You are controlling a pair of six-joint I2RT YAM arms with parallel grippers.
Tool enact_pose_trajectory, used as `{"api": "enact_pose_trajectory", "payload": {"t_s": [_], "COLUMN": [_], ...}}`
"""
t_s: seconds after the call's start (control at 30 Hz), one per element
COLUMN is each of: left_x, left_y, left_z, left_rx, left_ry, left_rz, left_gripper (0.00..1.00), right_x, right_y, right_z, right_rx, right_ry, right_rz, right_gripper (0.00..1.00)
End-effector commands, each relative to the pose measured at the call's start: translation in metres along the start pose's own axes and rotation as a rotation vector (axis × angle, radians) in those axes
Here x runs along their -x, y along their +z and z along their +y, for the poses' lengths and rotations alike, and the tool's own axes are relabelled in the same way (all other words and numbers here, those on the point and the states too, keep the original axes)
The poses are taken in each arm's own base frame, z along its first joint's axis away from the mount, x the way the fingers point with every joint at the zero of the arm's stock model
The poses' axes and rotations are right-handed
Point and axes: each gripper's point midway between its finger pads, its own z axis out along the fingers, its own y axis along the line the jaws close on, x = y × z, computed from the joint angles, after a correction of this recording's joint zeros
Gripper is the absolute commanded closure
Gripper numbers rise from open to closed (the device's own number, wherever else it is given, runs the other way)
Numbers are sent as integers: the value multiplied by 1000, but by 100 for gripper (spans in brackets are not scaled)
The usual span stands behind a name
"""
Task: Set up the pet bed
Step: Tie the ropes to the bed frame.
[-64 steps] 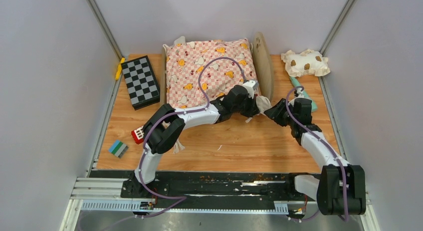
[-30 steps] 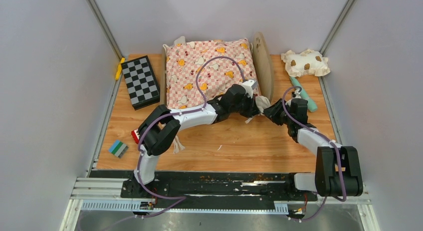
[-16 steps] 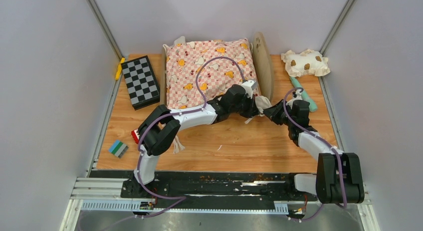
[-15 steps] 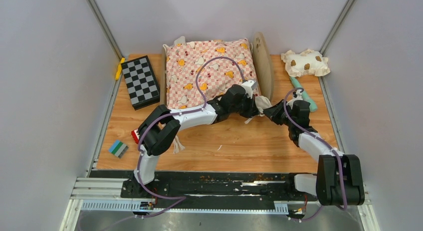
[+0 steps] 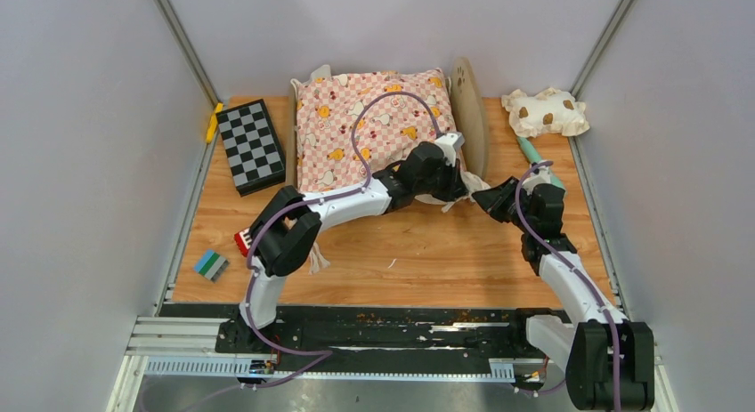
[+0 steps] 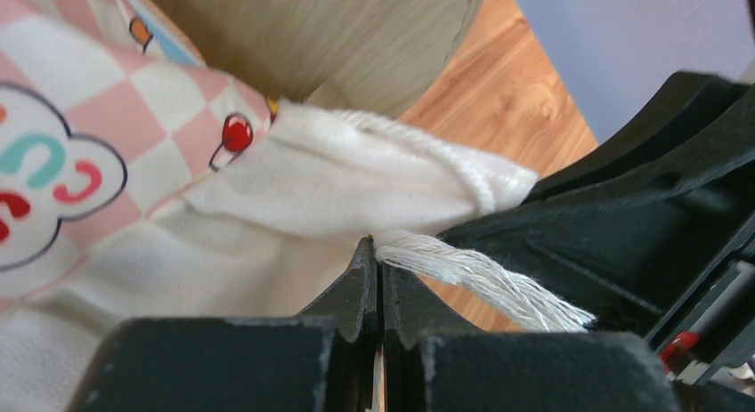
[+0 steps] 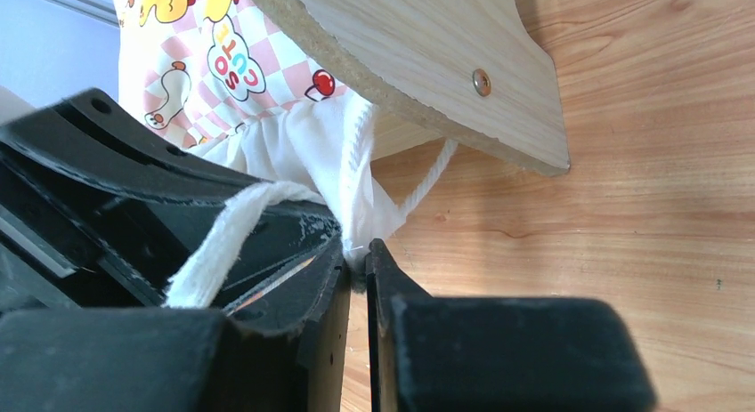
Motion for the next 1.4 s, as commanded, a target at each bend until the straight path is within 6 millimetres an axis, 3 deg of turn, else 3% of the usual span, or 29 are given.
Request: {"api": "enact_pose_trajectory", "payload": {"t_s": [0.0,0.47,0.87,1.03,1.13,1.23,1.37], "left_x": [16,-4,-12,-11,-13,-17,-19], "left_y": [9,24,29,28,27,24,22], "left_z": [-2,17,18,19,19,20,21], "left_rx": [5,56,49,52,53,50,54], "left_ry": [-6,-15,-19,-17,-21,-27,-24], "left_rz": [-13,45,73,73,77,81,84], "left_gripper": [100,100,100,100,100,100,100], "right_x": [7,16,25,24,21,15,7], "right_y": [-1,-11,-12,-9,-12,-13,-6], "right_z": [8,24,29,22,-3,-20,-22], "right_rx": [35,108,123,79,-64,-135,-105], "right_ry": [-38,-86,-104,-82,-39,-21,2], "right_rz": [-16,-86,-128,-105,-110,-106,-88], "right_gripper": [87,86,75,72,68,58,45]}}
